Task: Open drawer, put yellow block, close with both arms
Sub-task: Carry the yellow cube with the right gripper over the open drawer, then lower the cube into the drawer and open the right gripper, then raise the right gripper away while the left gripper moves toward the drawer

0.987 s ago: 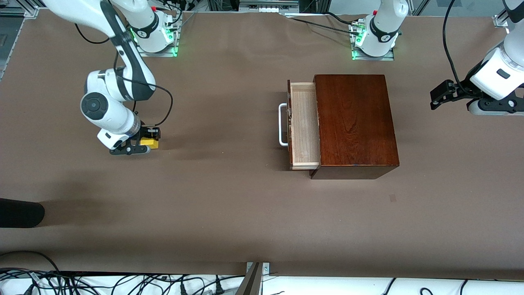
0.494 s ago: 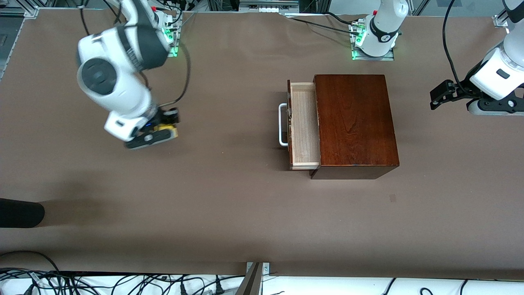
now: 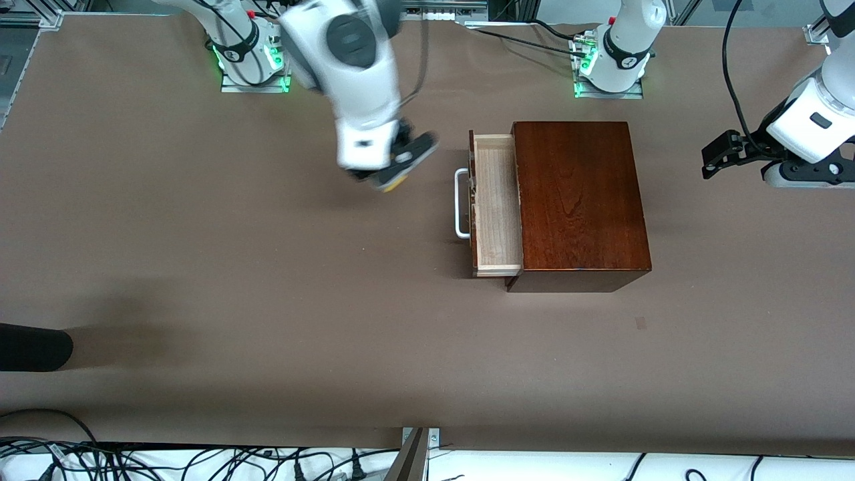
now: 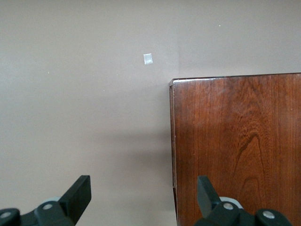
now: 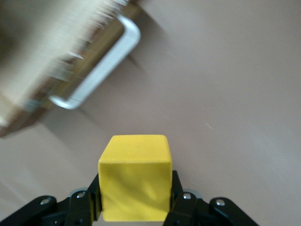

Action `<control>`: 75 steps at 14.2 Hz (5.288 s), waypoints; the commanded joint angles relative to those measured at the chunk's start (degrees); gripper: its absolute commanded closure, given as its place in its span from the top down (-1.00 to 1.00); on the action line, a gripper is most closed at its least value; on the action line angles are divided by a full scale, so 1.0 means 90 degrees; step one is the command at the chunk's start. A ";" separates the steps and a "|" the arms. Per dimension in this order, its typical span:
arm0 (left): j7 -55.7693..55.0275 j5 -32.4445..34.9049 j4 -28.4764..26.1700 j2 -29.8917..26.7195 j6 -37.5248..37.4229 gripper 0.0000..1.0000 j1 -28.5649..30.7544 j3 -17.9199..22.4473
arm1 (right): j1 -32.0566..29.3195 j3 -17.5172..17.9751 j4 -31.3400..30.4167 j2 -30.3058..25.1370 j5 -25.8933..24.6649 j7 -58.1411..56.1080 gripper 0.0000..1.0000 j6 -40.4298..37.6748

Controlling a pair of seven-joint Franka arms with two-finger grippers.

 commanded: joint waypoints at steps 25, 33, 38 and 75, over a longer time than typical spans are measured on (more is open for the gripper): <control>0.0017 -0.0154 0.0004 -0.0059 -0.0051 1.00 -0.0009 -0.0002 | 0.1611 -0.0208 0.2572 0.2903 -0.1058 -0.3654 -1.00 0.0863; 0.0017 -0.0154 0.0004 -0.0059 -0.0051 1.00 -0.0009 -0.0002 | 0.1543 -0.0227 0.2563 0.3011 -0.1146 -0.3684 -1.00 0.0902; 0.0017 -0.0154 0.0004 -0.0059 -0.0061 1.00 -0.0009 -0.0002 | 0.1494 -0.0227 0.2572 0.2982 -0.1117 -0.3674 0.99 0.0980; 0.2496 -0.1774 0.1739 0.1921 -0.1203 1.00 -0.3328 -0.0090 | -0.2889 -0.1946 -0.1402 -0.3474 0.0934 -0.2659 1.00 -0.1402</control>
